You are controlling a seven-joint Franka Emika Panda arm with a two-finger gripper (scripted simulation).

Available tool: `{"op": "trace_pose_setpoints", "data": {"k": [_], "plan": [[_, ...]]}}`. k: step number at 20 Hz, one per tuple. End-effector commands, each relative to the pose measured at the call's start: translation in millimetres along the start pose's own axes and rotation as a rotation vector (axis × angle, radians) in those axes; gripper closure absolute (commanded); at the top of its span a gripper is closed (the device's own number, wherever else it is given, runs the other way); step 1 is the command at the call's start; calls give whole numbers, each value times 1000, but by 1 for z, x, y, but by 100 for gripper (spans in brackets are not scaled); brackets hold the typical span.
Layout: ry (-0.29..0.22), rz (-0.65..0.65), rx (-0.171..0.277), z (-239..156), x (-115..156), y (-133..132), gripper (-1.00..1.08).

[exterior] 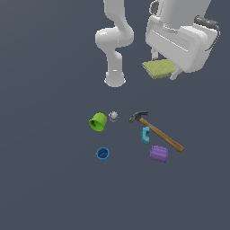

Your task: Pick up a designated object from a clutter of objects.

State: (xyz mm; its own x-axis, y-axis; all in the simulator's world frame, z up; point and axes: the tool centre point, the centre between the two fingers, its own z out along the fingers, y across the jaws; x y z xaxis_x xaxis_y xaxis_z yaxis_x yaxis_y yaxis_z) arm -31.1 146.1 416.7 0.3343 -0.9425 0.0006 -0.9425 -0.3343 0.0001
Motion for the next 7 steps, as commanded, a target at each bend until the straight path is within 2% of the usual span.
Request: {"op": "trace_pose_setpoints", "data": {"k": [1,7], "plan": [[0,0,0,-10,-3,0,108],[-1,0,0,-18,-5,-1,108]]}}
